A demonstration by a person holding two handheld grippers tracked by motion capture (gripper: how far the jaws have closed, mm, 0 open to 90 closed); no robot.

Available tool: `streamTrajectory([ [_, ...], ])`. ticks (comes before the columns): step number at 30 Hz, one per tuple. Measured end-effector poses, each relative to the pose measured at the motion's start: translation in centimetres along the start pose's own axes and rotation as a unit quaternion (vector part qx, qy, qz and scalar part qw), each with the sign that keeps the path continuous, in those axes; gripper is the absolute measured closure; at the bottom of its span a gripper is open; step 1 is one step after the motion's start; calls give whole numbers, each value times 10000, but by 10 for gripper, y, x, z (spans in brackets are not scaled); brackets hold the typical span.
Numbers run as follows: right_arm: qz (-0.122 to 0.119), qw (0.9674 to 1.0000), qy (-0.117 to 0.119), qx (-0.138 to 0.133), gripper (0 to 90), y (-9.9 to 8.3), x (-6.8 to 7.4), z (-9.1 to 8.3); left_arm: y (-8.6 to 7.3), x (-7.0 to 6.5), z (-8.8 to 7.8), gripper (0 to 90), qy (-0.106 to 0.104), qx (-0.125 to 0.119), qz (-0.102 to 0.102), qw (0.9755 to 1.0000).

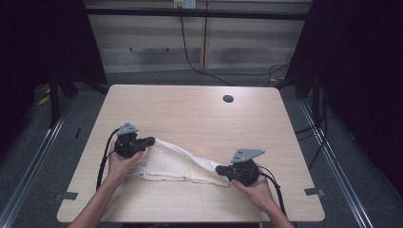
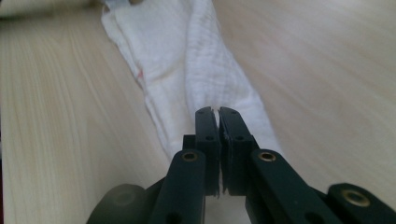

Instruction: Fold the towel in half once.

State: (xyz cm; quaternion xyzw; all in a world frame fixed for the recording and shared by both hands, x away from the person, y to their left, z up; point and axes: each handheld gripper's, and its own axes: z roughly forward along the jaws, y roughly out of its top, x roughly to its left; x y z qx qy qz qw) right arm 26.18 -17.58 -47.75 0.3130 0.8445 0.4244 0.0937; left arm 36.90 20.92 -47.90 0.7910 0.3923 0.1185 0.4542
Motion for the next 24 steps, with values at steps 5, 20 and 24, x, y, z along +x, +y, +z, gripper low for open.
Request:
streamTrajectory([
  [5, 25, 9994, 230, 249, 873, -8, 4, 8, 1, -1, 0, 861, -31, -45, -19, 10000],
  [20, 210, 9979, 257, 551, 878, -12, -13, 19, 13, -12, -5, 859, -240, -189, 272, 9992],
  [24, 308, 9981, 40, 534, 879, -11, -23, 19, 17, -18, -8, 859, -317, -267, 353, 9985],
])
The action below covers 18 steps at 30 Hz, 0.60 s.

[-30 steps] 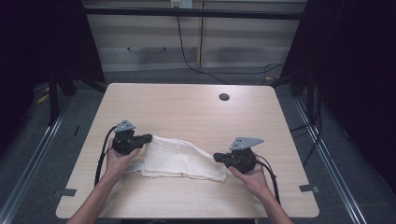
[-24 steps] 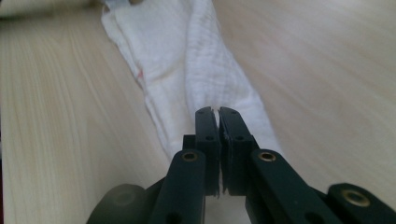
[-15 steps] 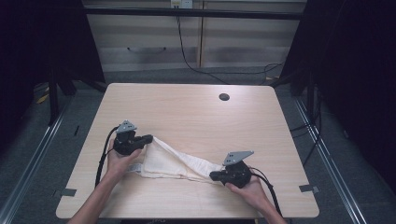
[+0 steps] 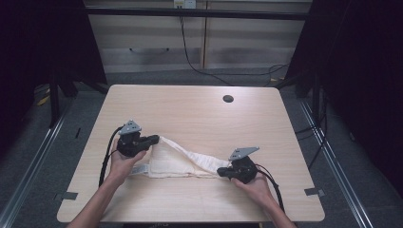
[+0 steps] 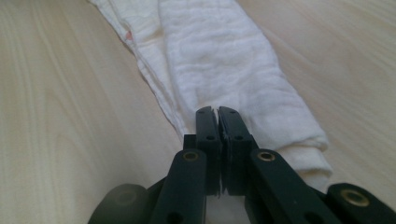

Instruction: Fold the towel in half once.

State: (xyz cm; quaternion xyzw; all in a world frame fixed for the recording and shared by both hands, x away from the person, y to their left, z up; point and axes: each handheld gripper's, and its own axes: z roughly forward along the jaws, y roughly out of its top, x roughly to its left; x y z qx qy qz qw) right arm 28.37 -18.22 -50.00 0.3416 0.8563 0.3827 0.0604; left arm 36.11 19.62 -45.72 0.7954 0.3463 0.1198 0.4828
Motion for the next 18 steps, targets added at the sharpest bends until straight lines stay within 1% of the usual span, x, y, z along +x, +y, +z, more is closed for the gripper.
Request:
streamTrajectory([
  [2, 6, 9999, -143, 12, 880, 1, -3, 0, 3, -5, -3, 859, -47, -76, 87, 9999],
  [4, 48, 9997, -233, 2, 880, 2, -7, 0, 7, -11, -6, 859, -101, -115, 230, 9996],
  [5, 50, 9996, -274, -9, 880, 2, -9, -1, 8, -15, -8, 859, -118, -132, 298, 9994],
  [6, 100, 9996, -269, -3, 880, 2, -11, -1, 9, -18, -9, 859, -176, -159, 347, 9991],
  [8, 104, 9992, -376, -22, 880, 1, -13, -2, 10, -24, -10, 858, -224, -130, 463, 9986],
  [9, 133, 9993, -350, -30, 880, 1, -13, -2, 9, -26, -10, 858, -249, -131, 493, 9984],
  [10, 155, 9993, -326, -54, 880, 1, -14, -2, 9, -28, -11, 858, -263, -103, 571, 9980],
  [11, 161, 9993, -329, -63, 880, 1, -14, -1, 9, -29, -11, 858, -305, -91, 570, 9979],
  [13, 168, 9993, -327, -46, 880, 1, -14, -2, 8, -32, -12, 858, -329, -60, 633, 9974],
  [14, 218, 9993, -308, -49, 880, 1, -15, -2, 7, -33, -13, 858, -352, -63, 640, 9973],
  [18, 214, 9993, -294, -100, 880, 0, -15, -2, 2, -38, -17, 858, -419, 21, 749, 9963],
])
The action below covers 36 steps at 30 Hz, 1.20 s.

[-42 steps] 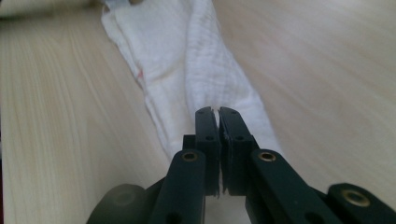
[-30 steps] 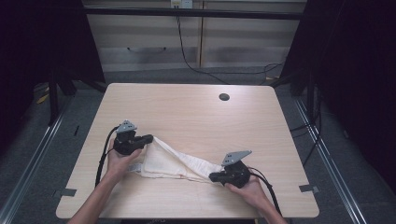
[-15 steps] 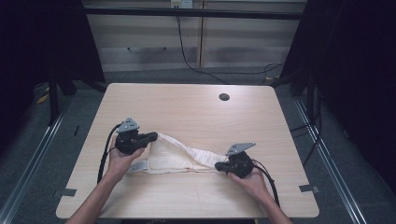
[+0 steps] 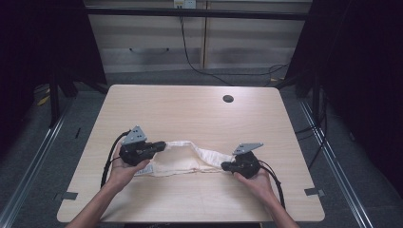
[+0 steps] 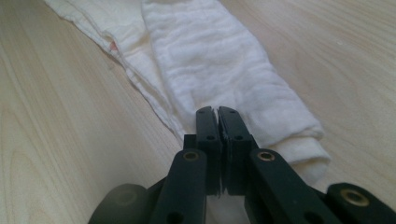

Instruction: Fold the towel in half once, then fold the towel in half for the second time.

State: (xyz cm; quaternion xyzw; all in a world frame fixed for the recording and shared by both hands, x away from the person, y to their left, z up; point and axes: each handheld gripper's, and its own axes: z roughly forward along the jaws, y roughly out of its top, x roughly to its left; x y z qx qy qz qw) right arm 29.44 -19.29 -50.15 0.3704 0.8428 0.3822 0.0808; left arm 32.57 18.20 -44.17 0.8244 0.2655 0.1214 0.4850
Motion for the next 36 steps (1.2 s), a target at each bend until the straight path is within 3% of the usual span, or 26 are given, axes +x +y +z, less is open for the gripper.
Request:
streamTrajectory([
  [7, 32, 10000, -4, -14, 880, 0, 0, 0, -13, -12, -2, 858, -141, 227, 151, 9995],
  [15, 77, 10000, -50, -6, 880, 0, 1, 0, -34, -24, -6, 858, -287, 619, 307, 9972],
  [21, 57, 10000, -36, -11, 880, -1, 1, 0, -45, -22, 0, 858, -219, 848, 343, 9956],
  [26, 31, 10000, -32, -30, 880, -1, 1, 0, -48, -14, 5, 857, -125, 875, 187, 9959],
  [28, 21, 10000, -57, -6, 880, -1, 1, 0, -52, -13, 9, 857, -83, 1016, 316, 9943],
  [31, -15, 10000, -68, 1, 879, -1, 2, -1, -57, -15, 12, 857, -105, 1131, 344, 9929],
  [36, -70, 9998, -187, 25, 880, -4, 2, -7, -61, -14, 12, 858, -150, 1086, 273, 9936],
])
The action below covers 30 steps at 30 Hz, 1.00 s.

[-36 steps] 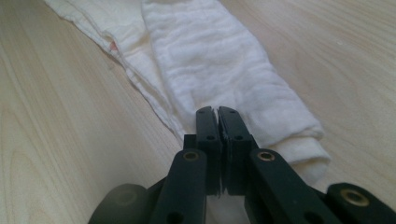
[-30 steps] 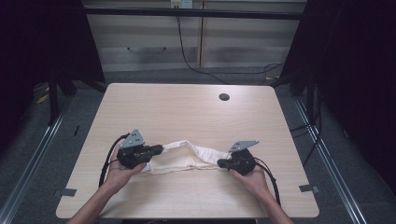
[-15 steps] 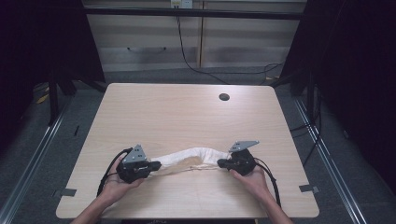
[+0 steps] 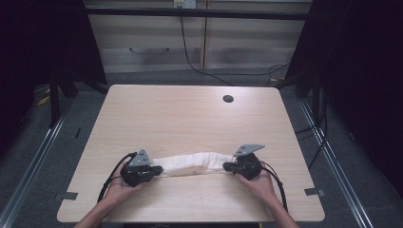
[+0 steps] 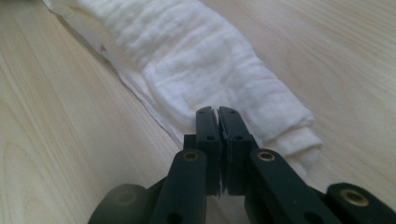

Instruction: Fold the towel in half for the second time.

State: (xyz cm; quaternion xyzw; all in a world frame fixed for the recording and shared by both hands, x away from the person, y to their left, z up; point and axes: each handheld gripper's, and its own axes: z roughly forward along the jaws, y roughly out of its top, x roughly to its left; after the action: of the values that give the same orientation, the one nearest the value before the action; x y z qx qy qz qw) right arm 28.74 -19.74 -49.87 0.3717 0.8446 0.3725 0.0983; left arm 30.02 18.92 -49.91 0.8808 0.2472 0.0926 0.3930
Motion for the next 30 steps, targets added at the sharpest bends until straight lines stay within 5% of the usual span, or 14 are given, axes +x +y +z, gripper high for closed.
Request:
streamTrajectory([
  [9, 9, 9993, -375, -13, 880, -15, -4, -21, -4, 0, -2, 859, 29, -13, 33, 10000],
  [15, 95, 9993, -343, -104, 878, -24, -4, -25, -8, -1, -2, 858, 50, -152, 49, 9999],
  [19, 179, 9994, -243, -178, 864, -26, -6, -24, -11, 1, -5, 820, -157, -212, -61, 9996],
  [25, 434, 9988, 41, -244, 639, -26, -8, -26, -13, 6, -18, 692, -496, -356, -316, 9976],
  [30, 651, 9965, 290, -428, 528, -27, -12, -32, -11, 8, -30, 562, -479, -588, -548, 9956],
])
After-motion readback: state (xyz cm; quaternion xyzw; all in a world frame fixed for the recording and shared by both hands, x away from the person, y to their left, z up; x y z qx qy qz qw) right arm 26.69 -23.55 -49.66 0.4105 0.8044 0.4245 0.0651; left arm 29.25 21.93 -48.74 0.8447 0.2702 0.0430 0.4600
